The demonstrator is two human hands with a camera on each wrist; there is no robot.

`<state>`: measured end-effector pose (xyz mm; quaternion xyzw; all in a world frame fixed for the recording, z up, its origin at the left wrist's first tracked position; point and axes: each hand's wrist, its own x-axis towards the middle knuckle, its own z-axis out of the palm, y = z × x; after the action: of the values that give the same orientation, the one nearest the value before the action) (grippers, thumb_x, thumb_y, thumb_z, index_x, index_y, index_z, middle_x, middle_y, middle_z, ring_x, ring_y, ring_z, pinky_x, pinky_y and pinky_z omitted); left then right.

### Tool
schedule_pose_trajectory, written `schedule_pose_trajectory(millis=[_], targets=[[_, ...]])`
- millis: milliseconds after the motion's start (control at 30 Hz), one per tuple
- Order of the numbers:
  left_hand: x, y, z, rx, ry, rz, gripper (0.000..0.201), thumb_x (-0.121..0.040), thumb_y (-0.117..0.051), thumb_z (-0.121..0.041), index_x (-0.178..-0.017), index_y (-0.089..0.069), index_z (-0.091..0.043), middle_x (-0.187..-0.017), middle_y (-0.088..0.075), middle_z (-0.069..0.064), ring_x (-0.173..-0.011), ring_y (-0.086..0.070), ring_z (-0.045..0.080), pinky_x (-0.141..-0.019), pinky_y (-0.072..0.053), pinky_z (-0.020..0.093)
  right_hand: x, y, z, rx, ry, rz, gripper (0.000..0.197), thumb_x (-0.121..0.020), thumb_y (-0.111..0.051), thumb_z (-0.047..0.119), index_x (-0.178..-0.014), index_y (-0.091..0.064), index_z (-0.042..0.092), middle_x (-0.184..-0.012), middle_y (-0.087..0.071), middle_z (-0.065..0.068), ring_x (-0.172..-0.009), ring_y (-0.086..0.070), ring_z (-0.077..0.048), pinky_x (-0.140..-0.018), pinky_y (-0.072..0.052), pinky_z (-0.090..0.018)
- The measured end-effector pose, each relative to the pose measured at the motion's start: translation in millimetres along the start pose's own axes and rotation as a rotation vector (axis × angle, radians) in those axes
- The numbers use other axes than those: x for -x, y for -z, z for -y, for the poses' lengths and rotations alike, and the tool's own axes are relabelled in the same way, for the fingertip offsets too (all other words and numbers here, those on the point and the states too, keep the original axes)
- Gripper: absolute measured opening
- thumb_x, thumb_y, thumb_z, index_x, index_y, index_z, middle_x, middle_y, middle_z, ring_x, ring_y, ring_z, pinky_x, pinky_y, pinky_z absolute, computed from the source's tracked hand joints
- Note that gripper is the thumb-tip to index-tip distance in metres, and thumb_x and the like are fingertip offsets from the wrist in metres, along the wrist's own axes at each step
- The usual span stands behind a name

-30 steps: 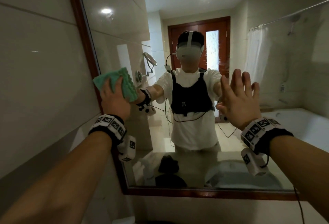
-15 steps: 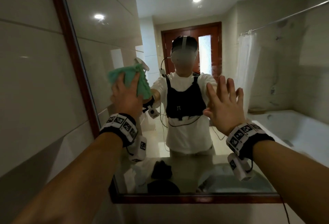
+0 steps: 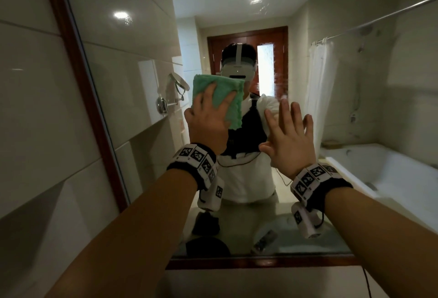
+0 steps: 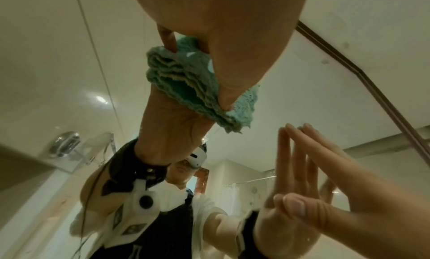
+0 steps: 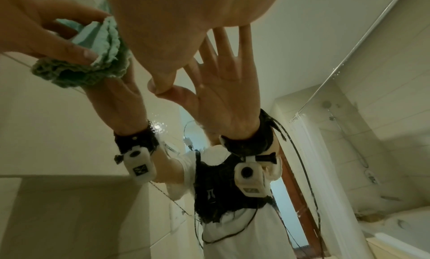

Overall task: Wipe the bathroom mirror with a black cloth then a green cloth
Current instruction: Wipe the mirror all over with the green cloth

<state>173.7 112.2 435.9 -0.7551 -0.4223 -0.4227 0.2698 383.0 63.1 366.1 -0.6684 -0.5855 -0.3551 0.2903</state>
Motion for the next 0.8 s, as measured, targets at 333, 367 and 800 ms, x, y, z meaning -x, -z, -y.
schedule_pose_trajectory(millis=[333, 367, 800], targets=[[53.8, -0.4, 66.0, 0.017, 0.201, 0.056, 0.076, -0.078, -0.076, -0.033, -0.145, -0.041, -0.035, -0.156, -0.027, 0.012, -0.138, -0.032, 0.040, -0.101, -0.041, 0.060, 3.2, -1.1, 8.3, -0.028, -0.043, 0.005, 0.094, -0.088, -0.060, 0.055, -0.159, -0.003, 0.031, -0.165, 0.016, -0.010, -0.151, 0.014, -0.036, -0.119, -0.004, -0.063], [60.8, -1.5, 73.5, 0.030, 0.223, 0.048, 0.074, -0.078, -0.076, -0.032, -0.144, -0.042, -0.034, -0.156, -0.027, 0.012, -0.138, -0.031, 0.041, -0.101, -0.041, 0.060, 3.6, 0.4, 11.5, -0.034, -0.056, 0.003, 0.094, -0.088, -0.061, 0.053, -0.159, -0.004, 0.030, -0.165, 0.014, -0.011, -0.151, 0.012, -0.037, -0.119, -0.005, -0.063], [127.8, -22.4, 157.8, 0.069, 0.369, -0.007, 0.074, -0.077, -0.076, -0.025, -0.142, -0.041, -0.022, -0.154, -0.027, 0.023, -0.135, -0.031, 0.046, -0.108, -0.036, 0.057, 78.6, -35.6, 47.5, -0.121, -0.142, 0.047, 0.094, -0.084, -0.068, 0.050, -0.159, -0.014, 0.032, -0.166, 0.005, -0.015, -0.152, 0.003, -0.038, -0.116, -0.013, -0.065]])
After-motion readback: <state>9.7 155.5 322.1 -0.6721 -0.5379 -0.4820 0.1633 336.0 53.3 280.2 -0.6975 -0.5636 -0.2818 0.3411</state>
